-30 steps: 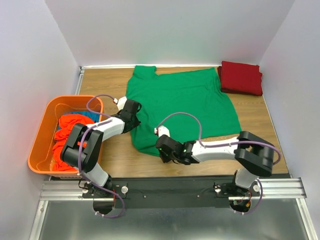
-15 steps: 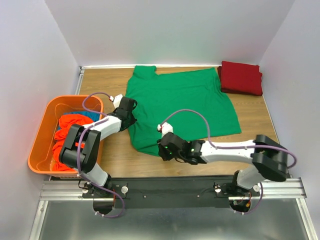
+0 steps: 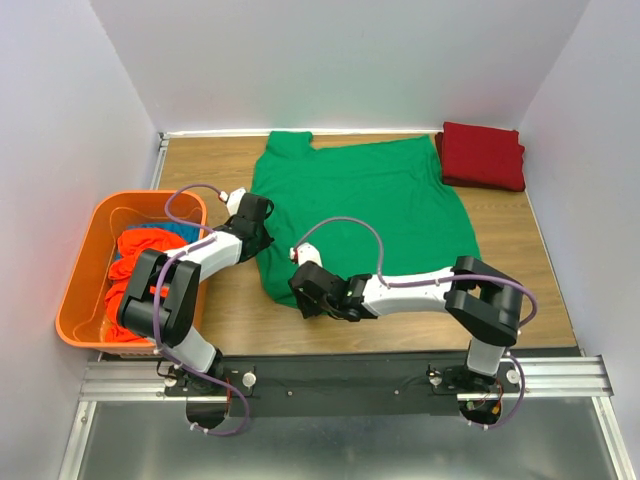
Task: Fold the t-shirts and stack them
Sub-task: Flatten the tshirt out
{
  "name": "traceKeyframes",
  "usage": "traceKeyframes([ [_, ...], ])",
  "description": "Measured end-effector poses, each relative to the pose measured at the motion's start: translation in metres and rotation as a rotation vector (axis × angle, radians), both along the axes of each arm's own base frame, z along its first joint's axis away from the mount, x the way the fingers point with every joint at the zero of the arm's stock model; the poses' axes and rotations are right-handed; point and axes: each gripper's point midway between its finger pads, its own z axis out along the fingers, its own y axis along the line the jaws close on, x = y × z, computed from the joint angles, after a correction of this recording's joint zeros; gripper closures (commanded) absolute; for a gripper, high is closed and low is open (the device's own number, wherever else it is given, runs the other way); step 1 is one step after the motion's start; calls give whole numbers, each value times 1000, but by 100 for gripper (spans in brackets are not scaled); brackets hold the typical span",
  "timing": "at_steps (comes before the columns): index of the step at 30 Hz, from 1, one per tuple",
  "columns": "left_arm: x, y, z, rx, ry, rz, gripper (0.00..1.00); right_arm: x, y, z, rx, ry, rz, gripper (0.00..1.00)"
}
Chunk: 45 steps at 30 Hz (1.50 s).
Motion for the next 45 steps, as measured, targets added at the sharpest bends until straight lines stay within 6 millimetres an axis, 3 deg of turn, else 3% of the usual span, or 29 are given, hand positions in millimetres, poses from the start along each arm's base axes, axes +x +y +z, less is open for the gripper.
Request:
traceKeyframes([
  [5,1,-2,1,-7,-6,-5,91,2,-1,-8,-15,-2,-8,46],
  [8,2,-2,1,-8,-8,-7,91,3,1,-10,-13,-10,-12,57],
  [13,2,-3,2,-11,-11,-8,91,5,-1,-12,-10,-18,-31,86],
  [15,3,-3,2,-11,-11,-8,91,4,-6,-12,-11,-19,-35,90],
  [20,2,-3,2,-12,-11,-8,97,-6,-28,-7,-14,-12,-35,92],
  [28,3,-2,2,-11,-9,-14,98,-24,-37,38,102,-4,35,92],
  [34,2,-1,2,-9,-8,-27,92,-39,-40,39,111,30,112,86],
  [36,3,-1,5,-10,-15,-32,85,-42,-40,37,105,40,127,75],
  [37,3,-2,8,-11,-23,-38,76,-43,-40,34,99,46,136,63],
  [40,6,-3,25,-20,-62,-52,62,-47,-44,23,61,70,149,42],
  [45,9,-6,65,-50,-148,-63,55,-50,-51,17,29,89,146,36],
])
